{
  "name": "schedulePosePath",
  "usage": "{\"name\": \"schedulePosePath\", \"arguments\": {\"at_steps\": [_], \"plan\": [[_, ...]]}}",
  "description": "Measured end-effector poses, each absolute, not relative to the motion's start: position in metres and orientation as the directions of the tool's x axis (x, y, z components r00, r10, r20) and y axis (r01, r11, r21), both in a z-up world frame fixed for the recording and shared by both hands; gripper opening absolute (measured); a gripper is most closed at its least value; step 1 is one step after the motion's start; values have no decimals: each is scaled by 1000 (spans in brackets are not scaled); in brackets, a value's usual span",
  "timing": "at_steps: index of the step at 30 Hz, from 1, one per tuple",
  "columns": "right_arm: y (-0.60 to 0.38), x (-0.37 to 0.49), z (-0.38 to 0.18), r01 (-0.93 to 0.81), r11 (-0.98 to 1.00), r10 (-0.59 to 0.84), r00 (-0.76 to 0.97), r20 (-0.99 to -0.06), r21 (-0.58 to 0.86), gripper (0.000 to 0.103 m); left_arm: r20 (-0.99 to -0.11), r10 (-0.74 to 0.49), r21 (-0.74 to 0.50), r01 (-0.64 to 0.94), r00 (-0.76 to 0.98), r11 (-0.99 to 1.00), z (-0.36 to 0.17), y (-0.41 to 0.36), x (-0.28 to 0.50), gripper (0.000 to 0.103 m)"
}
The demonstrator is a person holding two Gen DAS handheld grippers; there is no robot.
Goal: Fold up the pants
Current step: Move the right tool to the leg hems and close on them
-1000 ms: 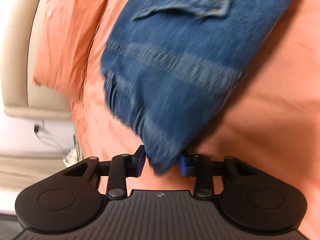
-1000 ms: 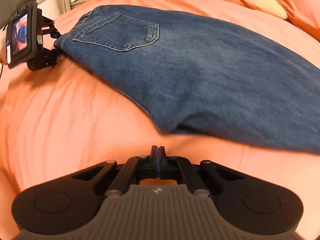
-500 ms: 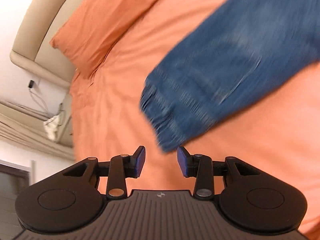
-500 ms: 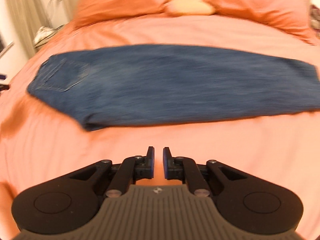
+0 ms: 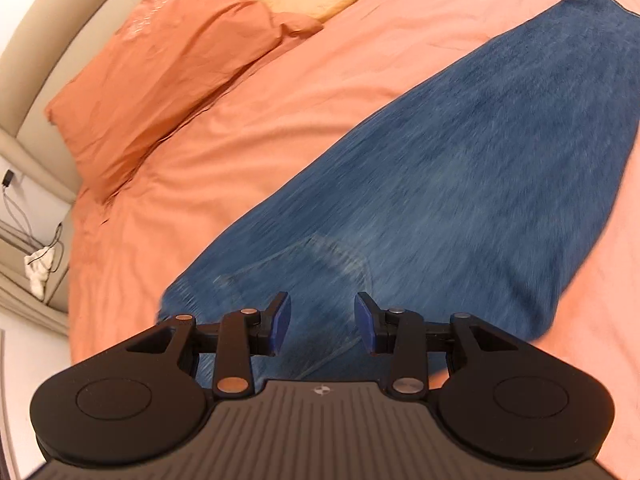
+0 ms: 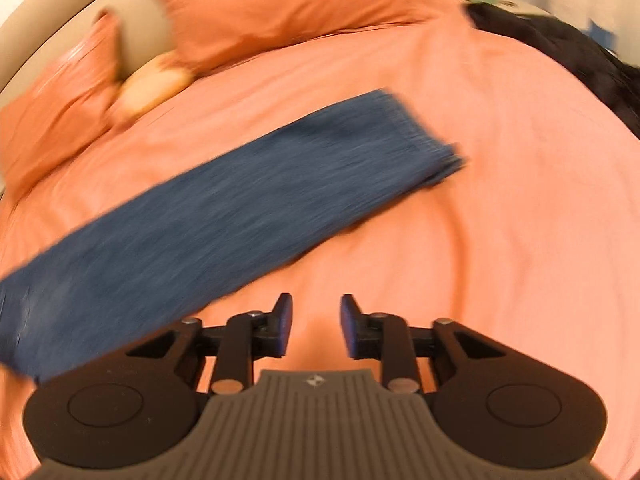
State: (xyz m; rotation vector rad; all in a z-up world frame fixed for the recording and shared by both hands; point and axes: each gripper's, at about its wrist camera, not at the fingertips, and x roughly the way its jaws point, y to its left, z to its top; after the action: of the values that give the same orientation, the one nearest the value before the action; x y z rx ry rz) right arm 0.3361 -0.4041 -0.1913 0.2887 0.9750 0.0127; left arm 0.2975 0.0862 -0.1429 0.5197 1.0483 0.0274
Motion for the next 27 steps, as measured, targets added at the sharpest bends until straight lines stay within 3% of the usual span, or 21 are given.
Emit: {"name": "schedulePosePath", "arguments": {"at_steps": [10, 17, 20, 23, 27], "plan": [[-506, 433, -219, 328, 883, 91, 581, -809, 335, 28, -849, 246, 369, 190, 468, 910, -188, 67, 370, 45], [-535, 484, -263, 425, 790, 146, 570, -808, 443, 28, -871, 231, 334, 177, 433, 926, -218, 58, 417, 45], [-534, 492, -269, 428, 799, 132, 561, -817, 423, 9, -869, 237, 342, 180, 434, 923, -223, 53, 423, 45], [-530, 495, -257, 369, 846, 121, 570, -813, 385, 6, -864, 243, 351, 183, 441, 918, -226, 50, 426, 45], [-520, 497, -215, 233, 918, 90, 665, -742, 320, 3, -863, 234, 335, 161, 447, 928, -228, 54, 426, 45]]}}
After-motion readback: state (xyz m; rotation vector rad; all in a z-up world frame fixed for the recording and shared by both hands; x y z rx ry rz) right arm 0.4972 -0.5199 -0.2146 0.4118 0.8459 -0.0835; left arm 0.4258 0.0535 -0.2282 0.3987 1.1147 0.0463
